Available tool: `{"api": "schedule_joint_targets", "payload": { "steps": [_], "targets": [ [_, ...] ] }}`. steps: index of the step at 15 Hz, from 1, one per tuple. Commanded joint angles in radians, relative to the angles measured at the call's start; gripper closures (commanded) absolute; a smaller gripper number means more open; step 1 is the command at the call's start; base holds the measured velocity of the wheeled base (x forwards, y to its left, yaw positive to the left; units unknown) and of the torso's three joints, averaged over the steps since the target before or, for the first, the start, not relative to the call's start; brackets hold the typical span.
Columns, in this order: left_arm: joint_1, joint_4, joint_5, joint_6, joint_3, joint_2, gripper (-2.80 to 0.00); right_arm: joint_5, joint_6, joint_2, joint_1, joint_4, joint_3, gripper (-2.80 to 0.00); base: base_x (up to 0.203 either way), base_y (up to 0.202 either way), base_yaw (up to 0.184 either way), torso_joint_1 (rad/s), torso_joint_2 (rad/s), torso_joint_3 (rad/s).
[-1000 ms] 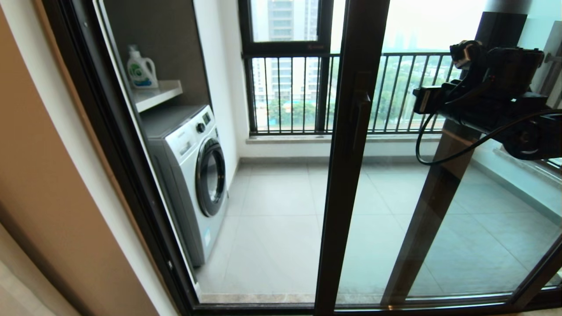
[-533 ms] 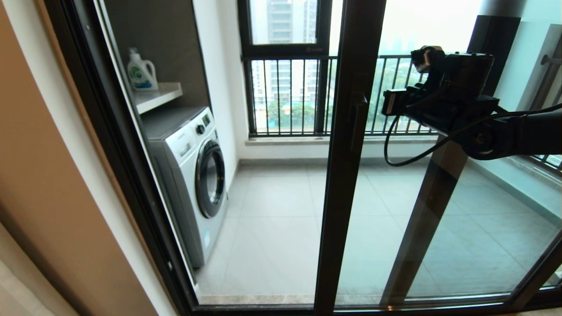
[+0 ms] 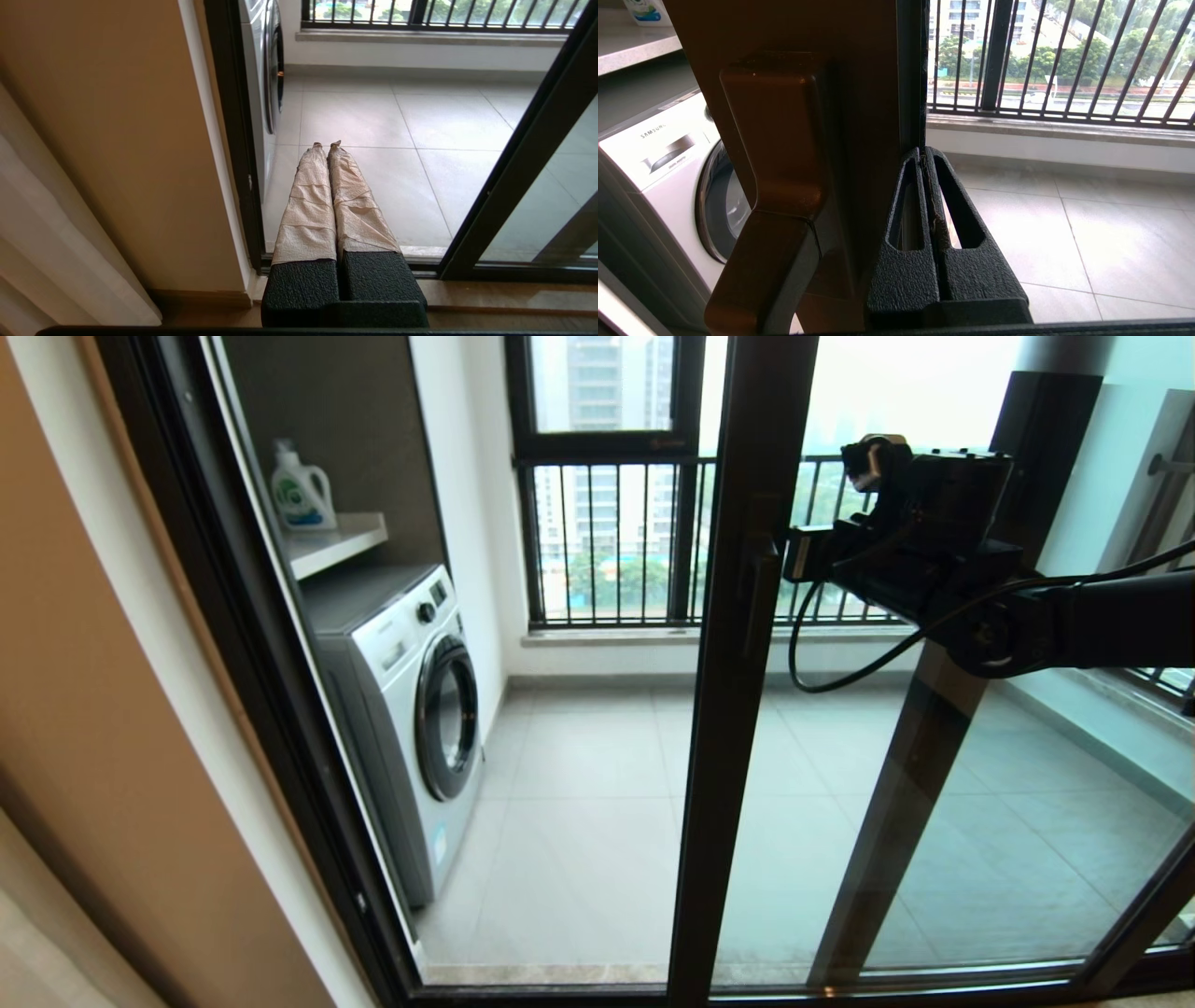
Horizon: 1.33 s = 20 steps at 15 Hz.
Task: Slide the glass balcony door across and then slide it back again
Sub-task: Close the slid door
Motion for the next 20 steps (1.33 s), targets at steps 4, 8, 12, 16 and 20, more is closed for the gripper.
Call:
{"api": "schedule_joint_targets", "payload": {
  "steps": [4,8,12,16,20],
  "targets": [
    [0.000,0.000,0.001,0.000,-0.001,0.000,0.00,-0.006,0.000,0.016,0.043,0.002,0.000,0.00,0.000,0.000,0.000,0.000,0.00,0.000],
    [0.000,0.000,0.001,0.000,0.000,0.000,0.00,-0.007,0.000,0.019,0.077,0.002,-0.001,0.00,0.000,0.000,0.000,0.000,0.00,0.000],
    [0.000,0.000,0.001,0.000,0.000,0.000,0.00,-0.009,0.000,0.023,0.098,0.002,-0.009,0.00,0.000,0.000,0.000,0.000,0.00,0.000],
    [0.000,0.000,0.001,0.000,0.000,0.000,0.00,-0.021,0.000,0.039,0.117,0.000,-0.030,0.00,0.000,0.000,0.000,0.000,0.00,0.000],
    [0.000,0.000,0.001,0.000,-0.001,0.000,0.00,-0.023,0.000,0.041,0.149,0.002,-0.034,0.00,0.000,0.000,0.000,0.000,0.00,0.000]
  ]
}}
